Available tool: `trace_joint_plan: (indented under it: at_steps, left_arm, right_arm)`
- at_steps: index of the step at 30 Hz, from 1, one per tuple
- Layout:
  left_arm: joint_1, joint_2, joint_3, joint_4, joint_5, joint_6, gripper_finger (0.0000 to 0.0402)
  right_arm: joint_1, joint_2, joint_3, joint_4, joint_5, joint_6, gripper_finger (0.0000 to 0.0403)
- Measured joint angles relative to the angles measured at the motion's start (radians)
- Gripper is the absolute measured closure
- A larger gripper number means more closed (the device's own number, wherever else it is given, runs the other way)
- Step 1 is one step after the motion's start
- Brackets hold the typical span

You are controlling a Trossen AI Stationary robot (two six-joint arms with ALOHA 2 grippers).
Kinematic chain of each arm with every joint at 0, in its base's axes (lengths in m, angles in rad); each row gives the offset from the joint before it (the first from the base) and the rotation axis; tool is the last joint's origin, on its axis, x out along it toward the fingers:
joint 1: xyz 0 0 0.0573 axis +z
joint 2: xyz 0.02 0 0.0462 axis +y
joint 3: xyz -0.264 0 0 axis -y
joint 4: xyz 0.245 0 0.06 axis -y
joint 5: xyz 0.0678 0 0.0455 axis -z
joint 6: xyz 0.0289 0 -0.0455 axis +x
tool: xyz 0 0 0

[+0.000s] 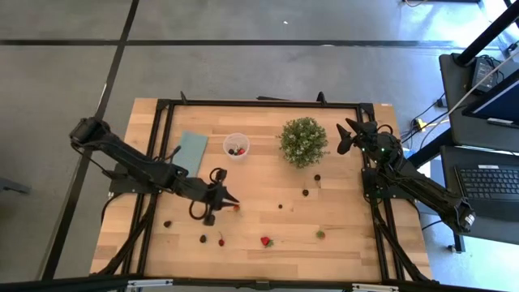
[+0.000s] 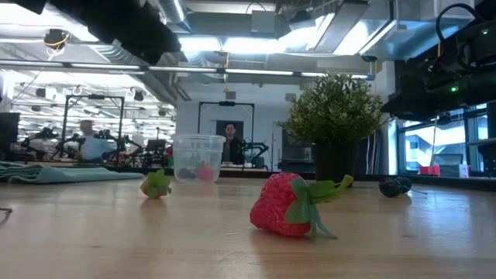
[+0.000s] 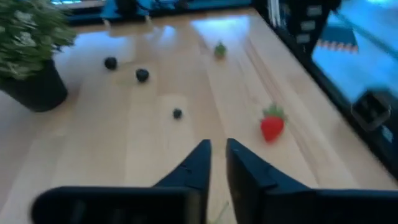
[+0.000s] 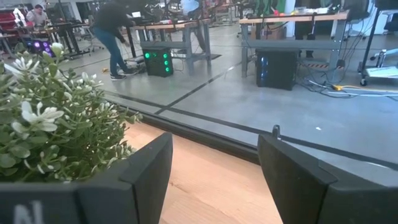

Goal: Pick and placing Produce into tupperware
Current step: Put the red strawberry into the transparent container

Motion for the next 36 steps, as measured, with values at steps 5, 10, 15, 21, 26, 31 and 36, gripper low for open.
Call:
trace_joint_plan:
  at_steps: [5,10,15,21,26,31,36]
  left_arm:
    - [-0.024,0.009,0.000,-0.082,0.041,0.143,0.0269]
    - [-0.024,0.009,0.000,-0.139,-0.003,0.210,0.0182]
    - [0.002,0.009,0.000,-0.150,-0.005,0.140,0.0135]
    - [-0.006,0.009,0.000,-0.151,-0.001,0.105,0.0127]
    - [-0.006,0.009,0.000,-0.150,-0.002,0.105,0.0130]
    - [-0.006,0.009,0.000,-0.150,-0.029,0.081,0.0130]
    - [0.022,0.058,0.001,-0.163,0.029,0.061,0.0130]
  right_arm:
    - [0.000,0.000,0.000,0.000,0.002,-0.004,0.0164]
    - [0.000,0.000,0.000,0.000,0.002,-0.003,0.0164]
    - [0.000,0.000,0.000,0.000,0.002,0.001,0.0164]
    - [0.000,0.000,0.000,0.000,0.001,0.002,0.0164]
    - [0.000,0.000,0.000,0.000,0.000,0.002,0.0164]
    - [0.000,0.000,0.000,0.000,-0.001,0.002,0.0164]
    - [0.000,0.000,0.000,0.000,-0.001,0.001,0.0164]
